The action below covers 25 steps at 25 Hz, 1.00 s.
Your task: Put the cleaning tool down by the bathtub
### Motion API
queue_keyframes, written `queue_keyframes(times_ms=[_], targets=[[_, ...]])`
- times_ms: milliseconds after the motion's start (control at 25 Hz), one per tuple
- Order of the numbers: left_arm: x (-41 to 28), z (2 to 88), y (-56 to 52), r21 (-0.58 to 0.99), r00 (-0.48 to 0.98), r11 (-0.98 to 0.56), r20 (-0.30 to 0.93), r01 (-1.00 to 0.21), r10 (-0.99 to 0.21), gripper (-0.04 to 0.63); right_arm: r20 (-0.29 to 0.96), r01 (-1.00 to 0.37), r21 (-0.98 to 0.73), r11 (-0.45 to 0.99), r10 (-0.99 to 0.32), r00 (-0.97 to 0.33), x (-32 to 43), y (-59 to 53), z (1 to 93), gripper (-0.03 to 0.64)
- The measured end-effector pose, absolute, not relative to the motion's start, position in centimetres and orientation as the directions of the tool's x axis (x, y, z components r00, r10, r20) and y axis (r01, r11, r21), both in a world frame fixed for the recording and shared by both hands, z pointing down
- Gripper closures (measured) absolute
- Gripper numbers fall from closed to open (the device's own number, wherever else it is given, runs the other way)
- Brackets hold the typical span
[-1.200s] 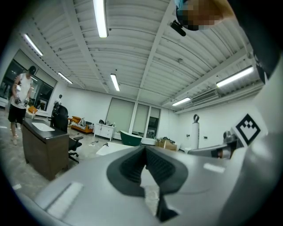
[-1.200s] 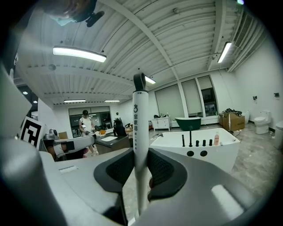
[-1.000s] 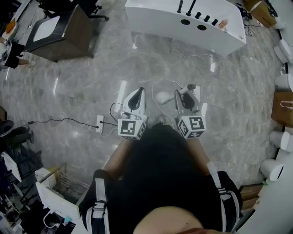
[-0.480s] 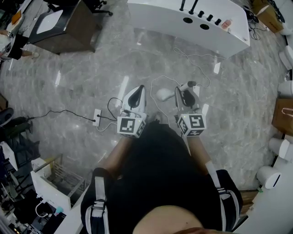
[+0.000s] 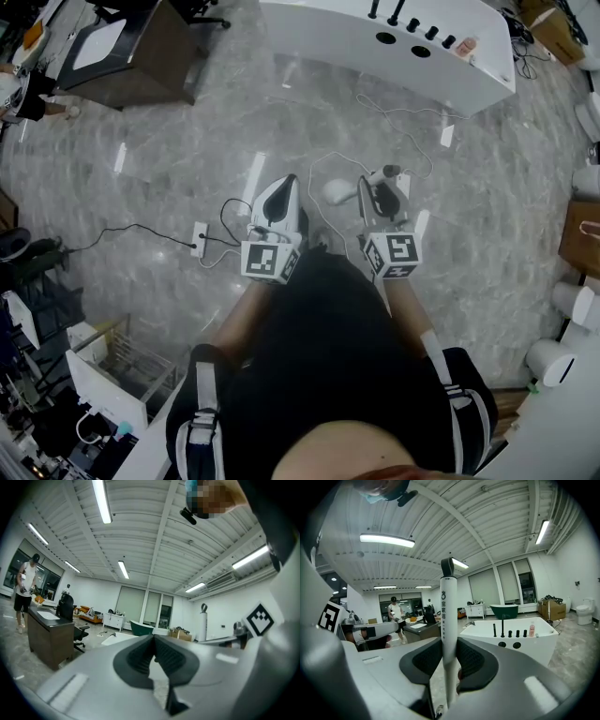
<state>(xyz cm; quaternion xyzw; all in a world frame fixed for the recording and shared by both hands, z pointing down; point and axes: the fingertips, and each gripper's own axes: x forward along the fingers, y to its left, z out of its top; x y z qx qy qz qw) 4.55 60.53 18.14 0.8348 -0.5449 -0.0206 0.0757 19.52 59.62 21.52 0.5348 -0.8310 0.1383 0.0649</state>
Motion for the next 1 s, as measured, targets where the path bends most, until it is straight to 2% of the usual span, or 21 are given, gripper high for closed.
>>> queue_keyframes(times_ms=[1000], targets=[[0.9, 19.8, 48.3, 0.191, 0.43, -0.411, 0.069, -0.891, -0.9, 0.588, 0.277, -0.917, -0.149, 0.37, -0.874, -0.398, 15.2, 47.9, 22.3, 0.518]])
